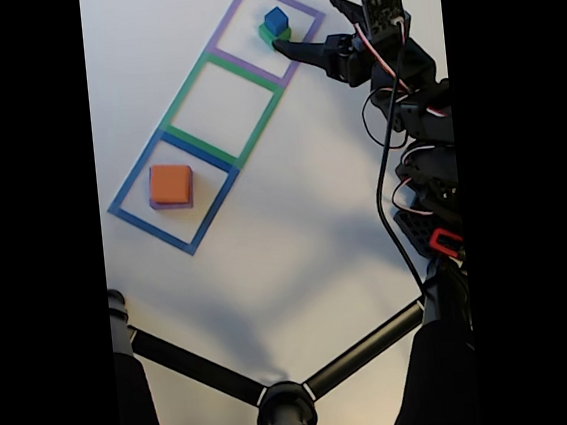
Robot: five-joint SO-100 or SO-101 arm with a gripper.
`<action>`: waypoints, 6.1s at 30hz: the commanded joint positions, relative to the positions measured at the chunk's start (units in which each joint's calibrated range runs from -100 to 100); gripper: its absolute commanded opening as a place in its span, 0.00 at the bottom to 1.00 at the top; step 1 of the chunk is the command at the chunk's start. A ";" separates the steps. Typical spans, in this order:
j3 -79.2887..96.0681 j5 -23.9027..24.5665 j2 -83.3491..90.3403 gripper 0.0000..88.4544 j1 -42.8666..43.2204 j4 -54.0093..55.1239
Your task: Tower of hanoi
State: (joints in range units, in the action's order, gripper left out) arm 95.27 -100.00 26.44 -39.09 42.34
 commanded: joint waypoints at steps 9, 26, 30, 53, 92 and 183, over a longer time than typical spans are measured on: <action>-8.36 0.00 -22.51 0.49 2.99 16.21; -20.35 0.00 -32.53 0.49 3.37 15.73; -22.53 0.00 -34.05 0.48 3.75 15.00; -27.89 0.00 -40.38 0.41 5.28 14.35; -26.53 0.00 -40.78 0.10 7.11 13.87; -13.90 0.00 5.13 0.04 28.91 -24.01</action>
State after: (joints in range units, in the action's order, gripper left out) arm 79.71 -99.25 37.54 -11.93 2.47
